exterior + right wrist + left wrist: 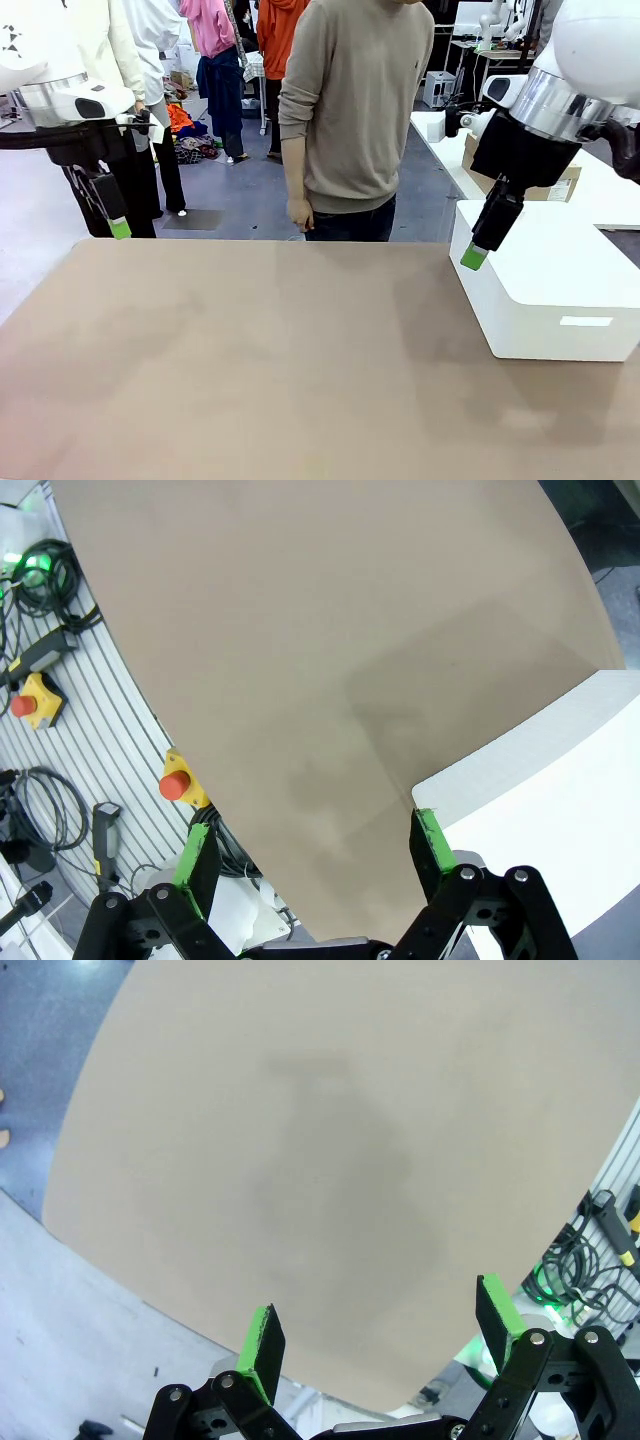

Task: Pack the shoes into the box.
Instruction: Press down on the lid of the Shoes Box.

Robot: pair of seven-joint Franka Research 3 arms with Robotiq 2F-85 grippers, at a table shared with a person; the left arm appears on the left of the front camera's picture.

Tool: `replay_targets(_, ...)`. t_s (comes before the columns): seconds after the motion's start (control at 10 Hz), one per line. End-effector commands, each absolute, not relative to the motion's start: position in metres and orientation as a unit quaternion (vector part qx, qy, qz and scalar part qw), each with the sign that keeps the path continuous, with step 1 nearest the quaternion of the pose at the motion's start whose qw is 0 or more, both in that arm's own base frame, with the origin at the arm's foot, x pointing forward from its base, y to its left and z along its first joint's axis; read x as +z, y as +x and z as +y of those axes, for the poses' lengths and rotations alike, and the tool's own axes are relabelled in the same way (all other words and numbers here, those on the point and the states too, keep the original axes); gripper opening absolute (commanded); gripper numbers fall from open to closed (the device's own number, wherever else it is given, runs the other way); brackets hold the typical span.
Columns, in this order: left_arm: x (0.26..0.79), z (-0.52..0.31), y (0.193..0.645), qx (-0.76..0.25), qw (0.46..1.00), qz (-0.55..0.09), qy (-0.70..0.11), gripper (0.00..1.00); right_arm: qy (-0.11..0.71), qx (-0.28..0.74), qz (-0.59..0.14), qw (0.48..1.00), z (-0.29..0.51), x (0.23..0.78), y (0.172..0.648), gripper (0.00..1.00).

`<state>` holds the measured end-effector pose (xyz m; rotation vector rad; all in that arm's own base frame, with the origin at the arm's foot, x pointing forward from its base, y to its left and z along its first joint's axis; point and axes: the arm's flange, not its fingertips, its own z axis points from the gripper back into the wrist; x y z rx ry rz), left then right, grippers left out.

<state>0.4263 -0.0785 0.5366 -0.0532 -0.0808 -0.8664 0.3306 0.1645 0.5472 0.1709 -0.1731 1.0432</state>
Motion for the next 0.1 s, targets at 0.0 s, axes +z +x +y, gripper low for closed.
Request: replay_targets(0.0,0.5374,-0.075,0.4246,-0.424,0.905,-0.038,-0.019,1.0,0.081,0.499,-0.082,0.859,0.1642,0.5473,0.3304,1.0)
